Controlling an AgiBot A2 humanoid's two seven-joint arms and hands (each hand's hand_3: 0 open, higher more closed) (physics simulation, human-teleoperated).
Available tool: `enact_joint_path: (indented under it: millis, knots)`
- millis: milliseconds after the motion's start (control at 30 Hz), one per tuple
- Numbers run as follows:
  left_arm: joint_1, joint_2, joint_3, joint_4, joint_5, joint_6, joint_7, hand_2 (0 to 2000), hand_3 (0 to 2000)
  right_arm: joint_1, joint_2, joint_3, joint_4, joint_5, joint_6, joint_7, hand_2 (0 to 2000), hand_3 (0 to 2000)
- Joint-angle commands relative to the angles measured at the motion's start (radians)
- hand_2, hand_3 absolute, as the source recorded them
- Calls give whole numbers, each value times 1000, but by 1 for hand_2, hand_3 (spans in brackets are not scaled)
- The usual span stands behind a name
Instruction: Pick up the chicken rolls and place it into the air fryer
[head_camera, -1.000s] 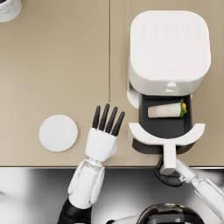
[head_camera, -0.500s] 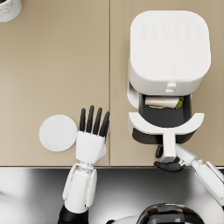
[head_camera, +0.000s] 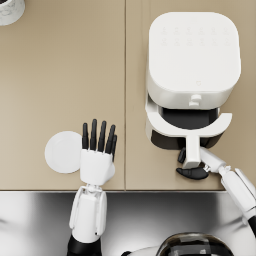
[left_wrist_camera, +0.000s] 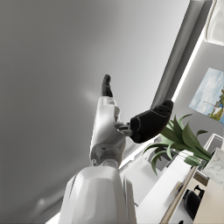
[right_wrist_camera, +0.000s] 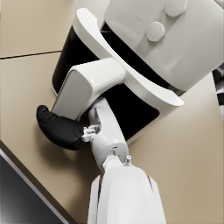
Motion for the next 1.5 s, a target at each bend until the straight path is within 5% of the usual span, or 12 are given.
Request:
enact_joint_path:
  millis: [33, 400, 933, 1067, 1100, 1500]
  knots:
    - [17, 3, -25, 12, 0, 0, 0, 0, 0, 98, -211, -7, 166, 0, 4, 0, 2000, 2000]
    - [17, 4, -59, 52, 0, 0, 0, 0, 0, 197, -317, -64, -62, -1, -29, 15, 2000, 2000]
    - [38, 8, -70, 115, 0, 0, 0, 0, 0, 373, -469, -99, -475, -2, 60, 6, 2000, 2000]
    - [29, 8, -75, 113, 0, 0, 0, 0, 0, 384, -456, -61, -486, -7, 146, 25, 2000, 2000]
    - [20, 8, -70, 115, 0, 0, 0, 0, 0, 232, -255, -80, -504, -8, 144, 23, 2000, 2000]
    - [15, 8, -74, 117, 0, 0, 0, 0, 0, 249, -248, -50, -511, -11, 158, 15, 2000, 2000]
